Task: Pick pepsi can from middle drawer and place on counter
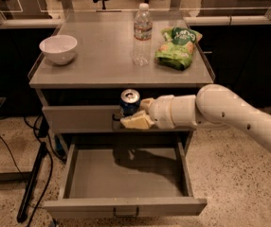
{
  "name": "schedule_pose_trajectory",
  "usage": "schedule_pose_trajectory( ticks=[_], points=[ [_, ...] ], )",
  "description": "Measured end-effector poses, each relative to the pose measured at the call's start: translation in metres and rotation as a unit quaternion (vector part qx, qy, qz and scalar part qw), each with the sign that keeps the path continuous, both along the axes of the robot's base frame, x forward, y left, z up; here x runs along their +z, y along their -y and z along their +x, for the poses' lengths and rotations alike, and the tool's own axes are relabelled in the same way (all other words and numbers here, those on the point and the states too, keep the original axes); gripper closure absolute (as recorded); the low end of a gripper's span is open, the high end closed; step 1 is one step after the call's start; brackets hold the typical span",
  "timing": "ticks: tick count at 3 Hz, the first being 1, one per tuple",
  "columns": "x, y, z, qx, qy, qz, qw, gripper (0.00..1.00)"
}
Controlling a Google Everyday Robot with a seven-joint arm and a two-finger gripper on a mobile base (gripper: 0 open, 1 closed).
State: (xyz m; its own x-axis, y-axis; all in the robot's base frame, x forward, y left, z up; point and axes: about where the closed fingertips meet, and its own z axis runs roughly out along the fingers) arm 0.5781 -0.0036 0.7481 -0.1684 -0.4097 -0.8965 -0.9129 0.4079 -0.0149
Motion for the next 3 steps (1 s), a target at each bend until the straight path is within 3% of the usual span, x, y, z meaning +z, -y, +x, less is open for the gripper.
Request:
schedule_pose_trajectory(
  ticks=[2, 3],
  points=[
    [0.011, -0.006, 0.006, 0.004, 0.007, 0.016, 0.9998, 1.00],
    [0.043, -0.011, 0.014, 0.018, 0.013, 0.033, 0.9992, 1.00]
  ],
)
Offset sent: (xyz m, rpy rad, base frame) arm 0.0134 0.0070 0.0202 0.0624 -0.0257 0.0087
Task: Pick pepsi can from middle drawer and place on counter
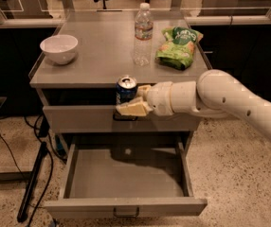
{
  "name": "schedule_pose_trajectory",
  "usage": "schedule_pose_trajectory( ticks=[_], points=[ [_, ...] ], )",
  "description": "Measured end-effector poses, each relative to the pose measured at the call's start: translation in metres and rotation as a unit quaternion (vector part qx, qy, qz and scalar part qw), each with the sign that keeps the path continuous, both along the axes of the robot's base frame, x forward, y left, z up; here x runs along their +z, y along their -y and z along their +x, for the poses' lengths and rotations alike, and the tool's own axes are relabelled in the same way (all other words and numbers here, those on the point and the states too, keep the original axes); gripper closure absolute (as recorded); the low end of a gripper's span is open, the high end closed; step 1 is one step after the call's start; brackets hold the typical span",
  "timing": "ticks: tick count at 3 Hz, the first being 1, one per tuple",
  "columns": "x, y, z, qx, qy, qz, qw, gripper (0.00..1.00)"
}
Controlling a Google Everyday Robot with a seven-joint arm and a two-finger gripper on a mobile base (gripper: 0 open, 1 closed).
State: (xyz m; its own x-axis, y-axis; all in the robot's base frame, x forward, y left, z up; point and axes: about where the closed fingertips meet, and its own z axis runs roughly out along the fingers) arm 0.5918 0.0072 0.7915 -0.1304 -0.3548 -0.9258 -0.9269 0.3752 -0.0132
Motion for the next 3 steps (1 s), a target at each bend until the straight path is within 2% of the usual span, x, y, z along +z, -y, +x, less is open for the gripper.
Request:
schedule_pose_trajectory(
  ticks=[1, 2, 3],
  points=[
    [0.040, -0.003, 0.002, 0.020, 0.017, 0.002, 0.9997, 1.00],
    [0.044, -0.004, 0.002, 0.023, 0.019, 0.002, 0.9996, 1.00],
    [0.102, -0.015, 0.028, 0.036, 0.055, -0.010, 0.9978, 1.00]
  ],
)
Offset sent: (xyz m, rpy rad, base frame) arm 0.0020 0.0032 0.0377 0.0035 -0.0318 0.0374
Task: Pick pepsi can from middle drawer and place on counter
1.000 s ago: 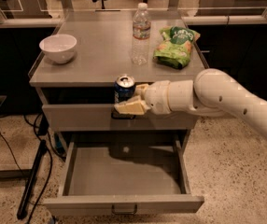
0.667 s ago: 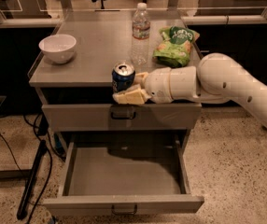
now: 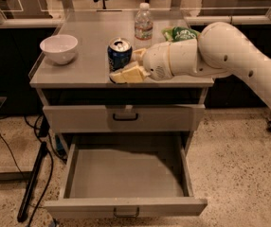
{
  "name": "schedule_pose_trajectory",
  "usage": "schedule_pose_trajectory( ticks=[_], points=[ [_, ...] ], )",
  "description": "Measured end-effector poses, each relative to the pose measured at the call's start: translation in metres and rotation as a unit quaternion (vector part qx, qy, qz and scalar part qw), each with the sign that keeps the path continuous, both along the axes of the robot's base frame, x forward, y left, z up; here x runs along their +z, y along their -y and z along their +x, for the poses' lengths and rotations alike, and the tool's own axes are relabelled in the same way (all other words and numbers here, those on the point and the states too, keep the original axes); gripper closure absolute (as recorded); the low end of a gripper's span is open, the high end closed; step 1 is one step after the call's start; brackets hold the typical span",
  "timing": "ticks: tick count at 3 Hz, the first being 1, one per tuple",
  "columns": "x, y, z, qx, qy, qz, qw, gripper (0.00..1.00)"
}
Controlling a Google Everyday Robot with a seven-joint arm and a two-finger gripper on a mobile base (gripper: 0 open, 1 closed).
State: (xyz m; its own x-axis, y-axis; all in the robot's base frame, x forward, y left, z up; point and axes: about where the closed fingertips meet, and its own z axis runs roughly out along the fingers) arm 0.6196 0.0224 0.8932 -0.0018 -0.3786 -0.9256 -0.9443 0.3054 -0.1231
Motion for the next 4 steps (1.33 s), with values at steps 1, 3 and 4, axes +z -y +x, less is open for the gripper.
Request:
schedule_pose_trajectory(
  ticks=[1, 3, 4],
  points=[
    [0.002, -0.003, 0.006, 0.002, 0.001, 0.005, 1.0000, 1.00],
    [0.008, -0.018, 0.040, 0.023, -0.022, 0.014, 0.9994, 1.00],
    [0.002, -0.024, 0.050, 0.033, -0.039, 0.005, 0.9987, 1.00]
  ],
)
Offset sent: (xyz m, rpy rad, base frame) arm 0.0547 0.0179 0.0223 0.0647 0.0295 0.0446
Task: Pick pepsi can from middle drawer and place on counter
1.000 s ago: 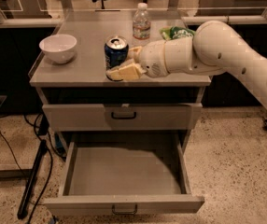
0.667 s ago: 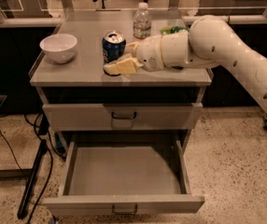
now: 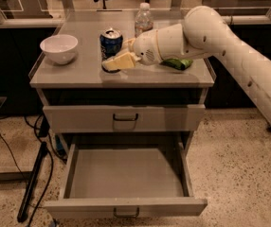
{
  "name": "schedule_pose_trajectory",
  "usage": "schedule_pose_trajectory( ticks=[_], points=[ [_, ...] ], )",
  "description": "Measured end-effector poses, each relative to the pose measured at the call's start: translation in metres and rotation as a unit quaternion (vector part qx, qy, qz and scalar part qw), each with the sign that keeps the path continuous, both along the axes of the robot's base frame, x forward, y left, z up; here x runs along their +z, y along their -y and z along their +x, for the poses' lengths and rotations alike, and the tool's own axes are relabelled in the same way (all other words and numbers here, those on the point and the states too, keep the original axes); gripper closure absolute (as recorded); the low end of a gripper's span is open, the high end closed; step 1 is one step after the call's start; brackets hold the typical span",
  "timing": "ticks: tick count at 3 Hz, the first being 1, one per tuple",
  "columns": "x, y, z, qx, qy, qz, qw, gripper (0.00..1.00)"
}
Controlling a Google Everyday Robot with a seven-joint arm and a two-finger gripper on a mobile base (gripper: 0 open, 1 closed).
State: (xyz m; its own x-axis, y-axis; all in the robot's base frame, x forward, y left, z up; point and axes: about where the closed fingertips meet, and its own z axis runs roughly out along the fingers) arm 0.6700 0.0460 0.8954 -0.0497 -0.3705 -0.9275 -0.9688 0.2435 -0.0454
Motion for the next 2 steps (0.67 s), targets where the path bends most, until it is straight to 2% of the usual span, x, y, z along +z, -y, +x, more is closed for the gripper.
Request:
schedule_pose_trajectory(
  ticks=[1, 2],
  points=[
    [-0.013, -0.004, 0.010, 0.009, -0.020, -0.011, 0.9997, 1.00],
    [-0.026, -0.009, 0.033, 0.022, -0.037, -0.016, 0.9989, 1.00]
  ],
)
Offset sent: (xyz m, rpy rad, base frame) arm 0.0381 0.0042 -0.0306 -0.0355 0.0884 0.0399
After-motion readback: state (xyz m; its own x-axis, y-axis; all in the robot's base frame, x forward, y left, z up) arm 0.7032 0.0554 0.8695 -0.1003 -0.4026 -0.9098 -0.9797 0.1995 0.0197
